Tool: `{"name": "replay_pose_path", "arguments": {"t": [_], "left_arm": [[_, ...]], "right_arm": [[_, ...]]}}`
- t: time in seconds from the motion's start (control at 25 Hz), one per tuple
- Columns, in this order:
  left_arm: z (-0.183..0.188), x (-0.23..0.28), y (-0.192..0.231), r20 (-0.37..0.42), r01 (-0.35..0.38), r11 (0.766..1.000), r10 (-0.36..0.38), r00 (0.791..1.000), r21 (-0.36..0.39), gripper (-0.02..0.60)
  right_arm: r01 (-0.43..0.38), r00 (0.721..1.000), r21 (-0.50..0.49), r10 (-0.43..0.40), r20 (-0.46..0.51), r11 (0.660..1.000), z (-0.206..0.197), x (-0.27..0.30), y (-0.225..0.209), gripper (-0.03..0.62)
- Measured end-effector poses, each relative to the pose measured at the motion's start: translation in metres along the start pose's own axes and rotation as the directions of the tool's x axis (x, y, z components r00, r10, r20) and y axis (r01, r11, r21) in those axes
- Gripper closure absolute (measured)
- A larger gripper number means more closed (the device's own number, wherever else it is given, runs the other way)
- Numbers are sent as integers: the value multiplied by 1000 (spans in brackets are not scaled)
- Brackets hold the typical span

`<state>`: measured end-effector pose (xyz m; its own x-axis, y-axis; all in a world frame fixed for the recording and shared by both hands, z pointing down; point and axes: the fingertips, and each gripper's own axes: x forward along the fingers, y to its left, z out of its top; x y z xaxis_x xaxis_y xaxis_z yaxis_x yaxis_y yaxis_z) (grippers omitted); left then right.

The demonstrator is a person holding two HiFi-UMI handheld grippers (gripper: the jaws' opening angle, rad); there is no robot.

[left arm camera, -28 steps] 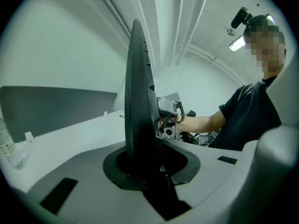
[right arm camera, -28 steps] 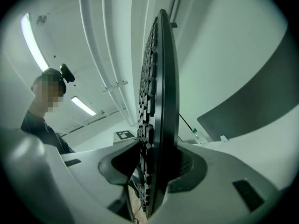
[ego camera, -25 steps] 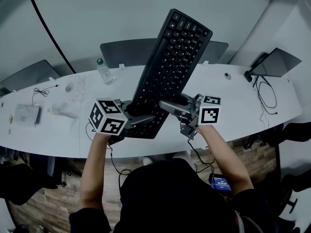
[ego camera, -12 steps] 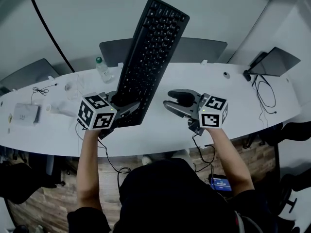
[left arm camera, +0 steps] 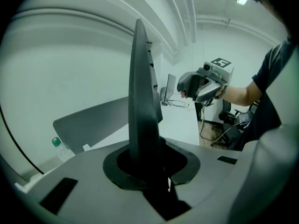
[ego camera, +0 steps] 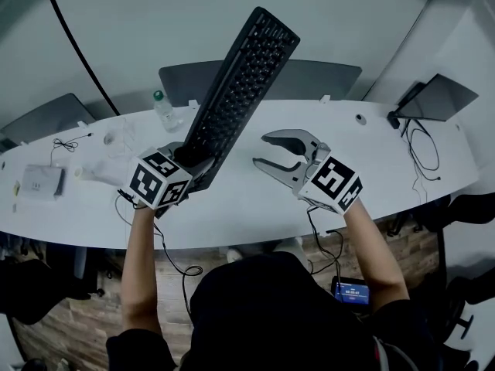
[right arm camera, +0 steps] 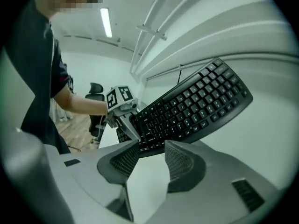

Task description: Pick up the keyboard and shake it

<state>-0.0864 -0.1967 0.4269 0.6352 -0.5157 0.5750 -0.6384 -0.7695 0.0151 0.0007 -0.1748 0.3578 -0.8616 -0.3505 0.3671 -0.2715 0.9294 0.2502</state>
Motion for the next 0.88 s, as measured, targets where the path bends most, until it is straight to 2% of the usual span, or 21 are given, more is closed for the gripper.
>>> {"name": "replay_pose_path", "arguments": {"t": [0.2,0.36,0.52,0.68,0.88], "left_arm": [[-7,4,10,-63,-76,995,80,995,68,482],[-14,5,22,-121,-165,975,184,975,147,483],[-17,6,28,-143,-203,958,234,962,200,483],[-20,3,35,-179,-251,929,305,935,272,483],[-20,0,41,-196,-283,893,365,910,349,483]], "right_arm": [[64,994,-196,-80,-74,979,12,5,-2,418],[110,983,-353,-154,-100,929,26,3,-8,418],[135,978,-403,-186,-90,905,34,3,-10,418],[144,976,-435,-199,-84,889,42,8,-13,418],[134,968,-525,-225,-114,841,49,12,-16,418]]}}
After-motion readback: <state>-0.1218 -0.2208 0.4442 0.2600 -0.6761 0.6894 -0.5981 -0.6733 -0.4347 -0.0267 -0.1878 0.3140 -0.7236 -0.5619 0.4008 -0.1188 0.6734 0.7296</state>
